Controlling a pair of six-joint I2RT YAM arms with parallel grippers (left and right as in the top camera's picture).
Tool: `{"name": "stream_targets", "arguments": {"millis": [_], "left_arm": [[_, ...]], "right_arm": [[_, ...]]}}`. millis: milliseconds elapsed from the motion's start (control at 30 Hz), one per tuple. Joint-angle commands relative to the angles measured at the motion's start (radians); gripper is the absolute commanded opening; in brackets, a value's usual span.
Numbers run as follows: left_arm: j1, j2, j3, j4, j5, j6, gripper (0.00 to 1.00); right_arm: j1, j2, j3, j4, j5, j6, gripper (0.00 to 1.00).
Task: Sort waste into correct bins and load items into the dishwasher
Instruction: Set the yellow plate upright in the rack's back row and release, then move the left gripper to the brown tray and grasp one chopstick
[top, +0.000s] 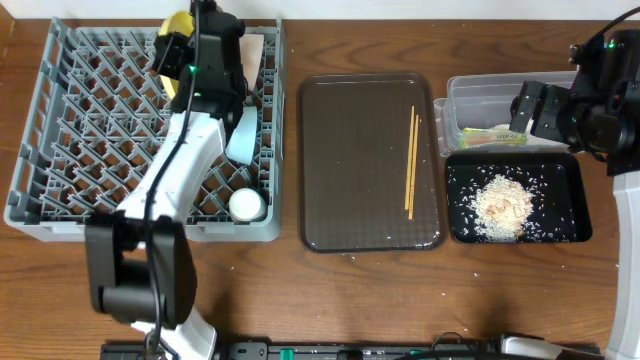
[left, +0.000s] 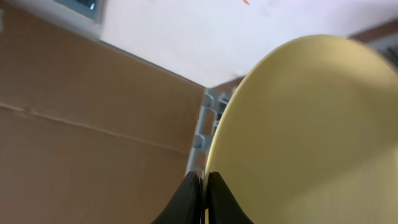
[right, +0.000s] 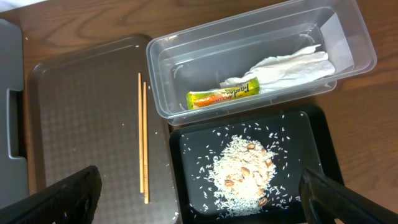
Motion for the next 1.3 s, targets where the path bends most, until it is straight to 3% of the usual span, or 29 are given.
{"name": "stream_targets", "arguments": {"millis": [0, 200, 400, 567, 667, 733, 967, 1133, 1267], "left_arm": [[0.001, 0.024, 0.005, 0.016, 0.017, 0.022, 0.07], [0.000, 0.078, 0.004, -0.011, 0.019, 0.011, 0.08], [0.001, 0.094, 0.004, -0.100, 0.043, -0.197, 0.38], [0.001, 0.093, 0.004, -0.135, 0.102, -0.282, 0.42], [-0.002, 0.072, 0.006, -0.136, 0.102, -0.395, 0.43], [-0.004, 0.040, 0.010, -0.137, 0.115, -0.468, 0.50], [-0.024, -0.167, 0.013, -0.211, 0.348, -0.594, 0.66], [-0.046, -0.292, 0.013, -0.357, 0.499, -0.765, 0.67], [-0.097, -0.316, 0.013, -0.475, 0.705, -0.864, 0.66]], "right_arm": [[-0.001, 0.000, 0.000, 0.000, 0.005, 0.000, 0.99], [-0.001, 0.000, 0.000, 0.000, 0.005, 0.000, 0.99], [-0.001, 0.000, 0.000, 0.000, 0.005, 0.000, 0.99], [-0.001, 0.000, 0.000, 0.000, 0.005, 0.000, 0.99], [-0.001, 0.000, 0.000, 0.000, 0.005, 0.000, 0.99], [-0.001, 0.000, 0.000, 0.000, 0.005, 0.000, 0.99], [-0.001, 0.000, 0.000, 0.000, 0.005, 0.000, 0.99], [-0.001, 0.000, 0.000, 0.000, 0.005, 0.000, 0.99], [-0.001, 0.000, 0.000, 0.000, 0.005, 0.000, 0.99]]}}
